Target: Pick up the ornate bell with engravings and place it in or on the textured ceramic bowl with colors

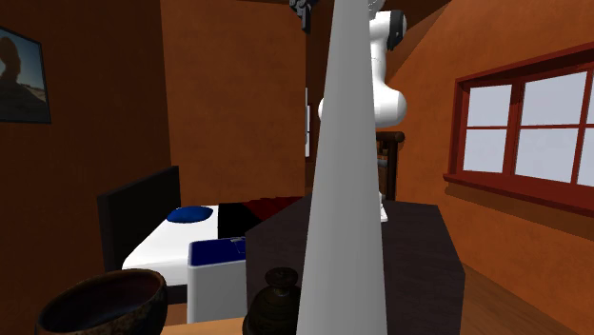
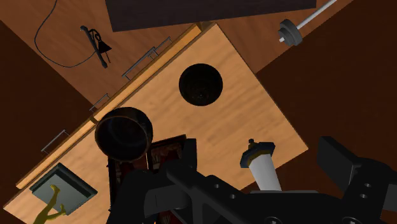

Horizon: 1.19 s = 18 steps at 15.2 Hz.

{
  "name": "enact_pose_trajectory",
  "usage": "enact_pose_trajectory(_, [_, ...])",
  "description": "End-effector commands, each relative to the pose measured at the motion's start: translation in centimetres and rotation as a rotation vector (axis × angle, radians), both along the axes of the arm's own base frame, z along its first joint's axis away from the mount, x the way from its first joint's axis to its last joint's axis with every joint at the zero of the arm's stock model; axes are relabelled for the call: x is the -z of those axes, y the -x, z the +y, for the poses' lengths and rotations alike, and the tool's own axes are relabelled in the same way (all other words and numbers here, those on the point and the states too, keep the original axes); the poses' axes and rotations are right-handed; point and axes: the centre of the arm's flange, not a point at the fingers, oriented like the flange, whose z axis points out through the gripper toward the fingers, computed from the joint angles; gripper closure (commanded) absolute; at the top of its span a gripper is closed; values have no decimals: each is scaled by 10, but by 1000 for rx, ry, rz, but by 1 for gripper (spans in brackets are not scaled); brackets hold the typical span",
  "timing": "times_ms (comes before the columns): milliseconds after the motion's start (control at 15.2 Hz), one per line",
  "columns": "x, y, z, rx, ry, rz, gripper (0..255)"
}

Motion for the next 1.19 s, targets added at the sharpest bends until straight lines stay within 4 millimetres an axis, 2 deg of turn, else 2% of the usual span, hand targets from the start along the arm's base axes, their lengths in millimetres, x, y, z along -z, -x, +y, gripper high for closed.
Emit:
enact_pose_trajectory(0, [0,0,0,0,0,0,0])
enact_pose_trajectory(1122, [217,-50,-19,36,24,0,0])
